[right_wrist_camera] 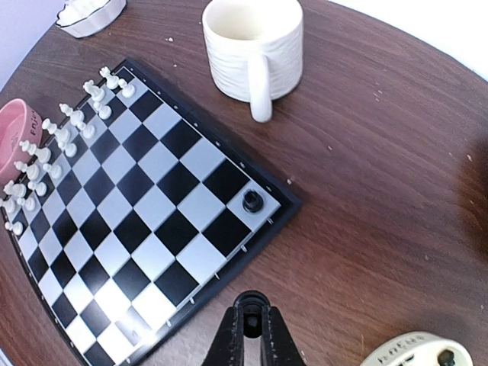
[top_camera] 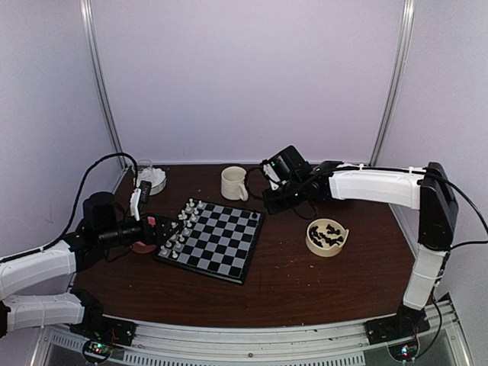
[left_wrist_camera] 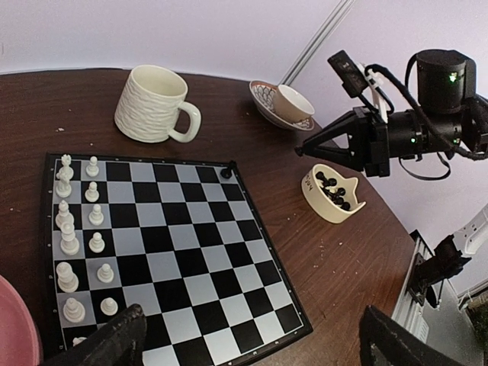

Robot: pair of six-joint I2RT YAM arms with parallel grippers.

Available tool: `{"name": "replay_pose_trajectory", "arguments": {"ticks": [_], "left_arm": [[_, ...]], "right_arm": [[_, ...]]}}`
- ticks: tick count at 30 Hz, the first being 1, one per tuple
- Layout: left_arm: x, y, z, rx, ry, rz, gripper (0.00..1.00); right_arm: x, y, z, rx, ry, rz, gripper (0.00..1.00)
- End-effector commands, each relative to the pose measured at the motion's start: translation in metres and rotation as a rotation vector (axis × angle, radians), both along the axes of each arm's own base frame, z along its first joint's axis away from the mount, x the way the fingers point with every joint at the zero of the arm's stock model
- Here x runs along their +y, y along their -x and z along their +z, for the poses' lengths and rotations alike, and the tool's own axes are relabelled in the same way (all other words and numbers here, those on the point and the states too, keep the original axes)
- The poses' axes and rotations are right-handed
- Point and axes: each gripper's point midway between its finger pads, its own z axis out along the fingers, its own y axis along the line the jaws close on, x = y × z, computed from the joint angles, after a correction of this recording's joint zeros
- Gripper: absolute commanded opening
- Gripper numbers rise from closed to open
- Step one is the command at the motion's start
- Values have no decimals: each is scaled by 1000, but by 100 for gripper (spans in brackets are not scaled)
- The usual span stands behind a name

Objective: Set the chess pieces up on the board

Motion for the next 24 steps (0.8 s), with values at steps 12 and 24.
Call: {"name": "replay_pose_trajectory", "arguments": {"ticks": [12, 24], "left_arm": [[-3, -3, 16, -45, 13, -2, 98], [-4, -4, 13, -39, 7, -2, 98]], "right_arm": [[51, -32, -30, -9, 134, 67, 5], [68, -55, -48, -27, 241, 131, 5]]}}
